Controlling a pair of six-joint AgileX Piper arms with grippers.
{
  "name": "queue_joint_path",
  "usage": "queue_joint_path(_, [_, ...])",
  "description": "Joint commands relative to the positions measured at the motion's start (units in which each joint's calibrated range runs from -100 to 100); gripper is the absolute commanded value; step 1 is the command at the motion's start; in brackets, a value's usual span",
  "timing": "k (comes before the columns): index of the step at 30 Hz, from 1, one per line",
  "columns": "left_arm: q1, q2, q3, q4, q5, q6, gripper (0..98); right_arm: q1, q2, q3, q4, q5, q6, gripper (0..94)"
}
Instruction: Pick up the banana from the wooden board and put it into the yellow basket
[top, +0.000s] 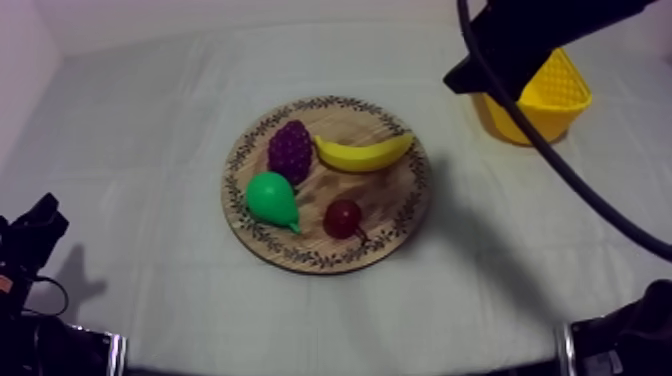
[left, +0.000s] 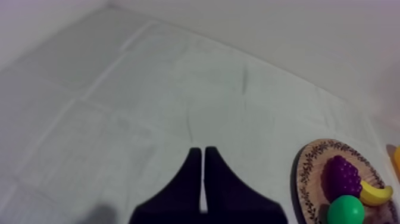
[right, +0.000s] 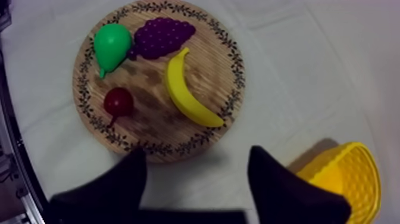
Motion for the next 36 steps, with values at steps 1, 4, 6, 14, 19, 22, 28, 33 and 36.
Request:
queue_joint_path(1, [0.02,-0.05,-0.01,0.03,0.0,0.01,0.1,-0.18,0.32,0.0,0.23,-0.52,-0.46,63.0])
queue_joint_path(4, [0.02,-0.05,-0.01,0.03,0.0,-0.01,0.1,-0.51,1.13,-0.04,0.59,-1.03,-0.64,65.2])
queue_joint_path(6, [0.02,-0.05,-0.01,0.03,0.0,0.01,0.1,-0.96,1.8,-0.17,1.13,-1.24,-0.67,65.5])
queue_joint_path(14, [0.02,-0.05,-0.01,0.03,0.0,-0.01,0.1,-3.46,6.4,-2.29,3.11,-1.19,-0.56,64.5])
queue_joint_path(19, [0.02,-0.05,-0.01,0.03,0.0,0.02,0.1,-4.94,11.14,-4.88,3.41,0.27,0.14,63.8])
queue_joint_path(22, [0.02,-0.05,-0.01,0.03,0.0,0.02,0.1,-5.66,14.46,-6.99,3.38,1.97,0.66,63.1])
queue_joint_path(28, [0.02,-0.05,-0.01,0.03,0.0,0.02,0.1,-6.56,21.96,-11.16,3.55,3.3,1.4,62.1])
queue_joint_path(33, [0.02,-0.05,-0.01,0.03,0.0,0.0,0.1,-6.6,29.3,-15.15,3.86,2.66,2.1,61.1])
queue_joint_path(36, [0.02,-0.05,-0.01,0.03,0.0,0.01,0.1,-6.42,34.23,-18.04,3.91,2.36,2.36,60.6])
